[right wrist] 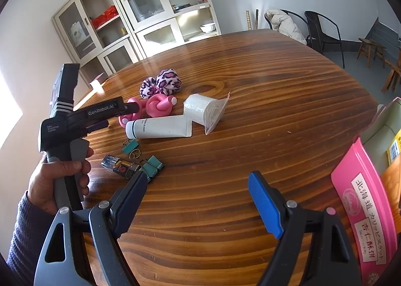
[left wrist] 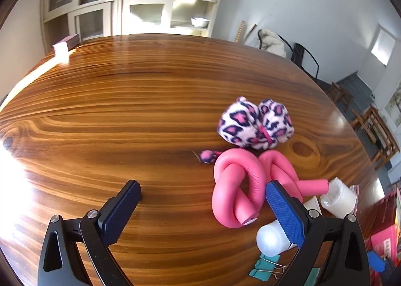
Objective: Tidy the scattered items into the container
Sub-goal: 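Grasp the knotted pink foam hair curler with the left gripper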
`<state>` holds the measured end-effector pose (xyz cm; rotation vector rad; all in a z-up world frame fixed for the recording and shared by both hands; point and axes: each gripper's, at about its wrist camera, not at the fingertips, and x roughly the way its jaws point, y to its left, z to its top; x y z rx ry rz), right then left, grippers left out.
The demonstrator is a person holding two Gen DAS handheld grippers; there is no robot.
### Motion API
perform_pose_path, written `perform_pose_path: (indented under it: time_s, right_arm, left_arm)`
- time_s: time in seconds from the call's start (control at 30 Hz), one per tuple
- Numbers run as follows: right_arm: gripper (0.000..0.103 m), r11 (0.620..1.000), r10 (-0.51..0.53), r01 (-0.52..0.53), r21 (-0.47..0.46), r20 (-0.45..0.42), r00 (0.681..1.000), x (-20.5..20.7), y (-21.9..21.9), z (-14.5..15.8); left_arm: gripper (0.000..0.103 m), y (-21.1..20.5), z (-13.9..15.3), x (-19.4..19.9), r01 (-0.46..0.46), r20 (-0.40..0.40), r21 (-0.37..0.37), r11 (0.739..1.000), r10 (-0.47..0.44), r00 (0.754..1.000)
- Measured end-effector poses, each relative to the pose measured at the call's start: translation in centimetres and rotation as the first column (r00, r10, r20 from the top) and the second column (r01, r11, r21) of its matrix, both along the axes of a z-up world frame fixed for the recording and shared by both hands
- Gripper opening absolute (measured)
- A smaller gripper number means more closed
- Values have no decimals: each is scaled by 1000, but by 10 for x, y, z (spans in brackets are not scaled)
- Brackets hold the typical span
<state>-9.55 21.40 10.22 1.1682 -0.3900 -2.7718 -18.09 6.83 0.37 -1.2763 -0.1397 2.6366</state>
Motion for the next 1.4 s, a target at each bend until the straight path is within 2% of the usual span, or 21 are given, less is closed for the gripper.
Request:
perform_pose_path:
  time_s: [0.03,0.1,0.13,0.17,0.27,0.4,0.67,0.9,1.03,1.17,1.4]
  right_arm:
    - [85,1000,-1,1,1,-1,1000,0,0,0]
    - [85,1000,-3,3,1,-1,1000,0,1,0]
    - [85,1000,-4,4,1,-1,1000,0,1,-1]
    - [85,1000,-5,5,1,-1,1000,0,1,-1]
    - [85,1000,-4,4,6,1,1000,-1,0,-1]
    - [85,1000,-5,5,17,-1,1000,-1,0,-1]
    - [85,1000,-8,8,25,-19,1000,0,1,-2]
    - [85,999,-7,7,40,-7,1000,-10,-4,-5]
    - [85,998,18,-17,67,-6,1000,-25,-22,6]
    - [85,989,45,-39,145,-41,998,-53,-53,21]
    - [85,976,35,-36,213,9,999,-110,-102,14]
  left_arm:
    - [101,0,0,1,-2,-5,-3,1000,2,1000]
    - [93,-1,0,0,5,-2,13,1000,-5,1000]
    - [83,-1,1,-1,9,-6,10,1000,-9,1000]
    - [62,-1,2,-2,9,-8,0,1000,-9,1000]
    - [46,-2,4,-2,31,2,29,999,-31,1000]
    - [45,-4,6,-1,29,12,37,999,-29,1000]
    - [45,-28,15,6,-58,-13,57,997,59,998]
    - [45,-41,23,7,-86,-22,99,991,89,996]
    - [45,-44,25,7,-86,-28,103,991,89,996]
    - [45,-52,25,2,-99,-14,125,987,102,995]
    - [45,-59,20,-1,-127,5,126,984,127,992]
